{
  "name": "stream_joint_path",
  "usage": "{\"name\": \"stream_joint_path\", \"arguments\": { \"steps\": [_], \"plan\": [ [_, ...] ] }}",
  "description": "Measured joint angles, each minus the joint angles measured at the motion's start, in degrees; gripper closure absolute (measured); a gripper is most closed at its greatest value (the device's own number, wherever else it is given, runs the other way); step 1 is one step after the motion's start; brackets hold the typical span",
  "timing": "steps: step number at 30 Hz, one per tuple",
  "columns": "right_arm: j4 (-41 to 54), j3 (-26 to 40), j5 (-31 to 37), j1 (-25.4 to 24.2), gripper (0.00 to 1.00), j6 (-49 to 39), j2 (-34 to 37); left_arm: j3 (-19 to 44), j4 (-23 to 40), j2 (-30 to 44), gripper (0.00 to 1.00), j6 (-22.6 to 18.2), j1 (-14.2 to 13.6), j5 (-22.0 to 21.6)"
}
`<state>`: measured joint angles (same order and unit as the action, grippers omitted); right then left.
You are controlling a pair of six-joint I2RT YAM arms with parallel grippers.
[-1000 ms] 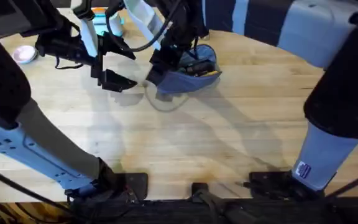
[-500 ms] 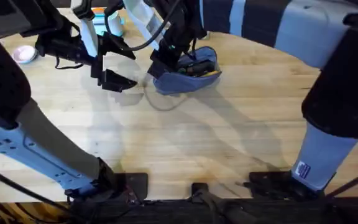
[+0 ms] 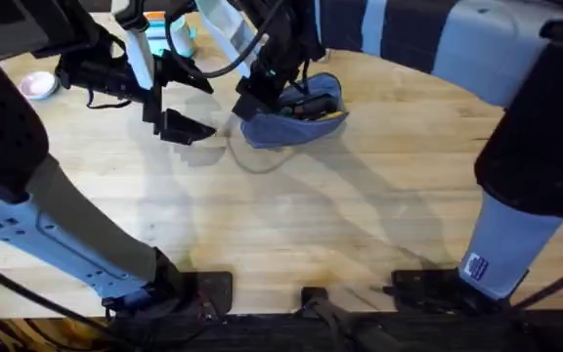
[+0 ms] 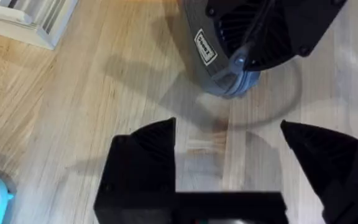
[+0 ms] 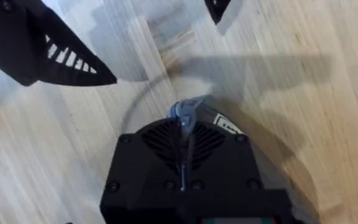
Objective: Unzip the bag, pick up the pens from the table one at a time and place them inside, then zip the bag closed.
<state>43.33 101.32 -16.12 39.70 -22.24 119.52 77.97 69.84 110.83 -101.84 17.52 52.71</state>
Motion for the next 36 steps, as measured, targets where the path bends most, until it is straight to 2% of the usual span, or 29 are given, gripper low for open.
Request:
{"name": "stream_joint_path", "arguments": {
  "steps": [7,12,22,26,36],
  "plan": [
    [0.3,0.1,-1.4,-1.4,0.974,1.5,-0.9,0.0,2.0,0.0,0.008,0.0,0.0,1.4],
    [0.4,0.1,-1.4,-2.5,0.974,2.8,-4.6,0.0,2.1,0.0,0.008,0.0,-0.5,1.7],
    [0.7,0.1,-1.1,-3.7,0.973,3.7,-7.0,0.0,-0.6,1.0,0.008,0.6,-6.5,2.2],
    [0.7,0.1,-1.1,-3.7,0.973,3.8,-7.0,0.0,-1.8,3.2,0.008,1.9,-7.5,5.0],
    [0.7,0.1,-1.1,-3.7,0.972,3.8,-7.1,0.0,-2.2,4.2,0.007,2.8,-7.6,12.6]
  ]
}}
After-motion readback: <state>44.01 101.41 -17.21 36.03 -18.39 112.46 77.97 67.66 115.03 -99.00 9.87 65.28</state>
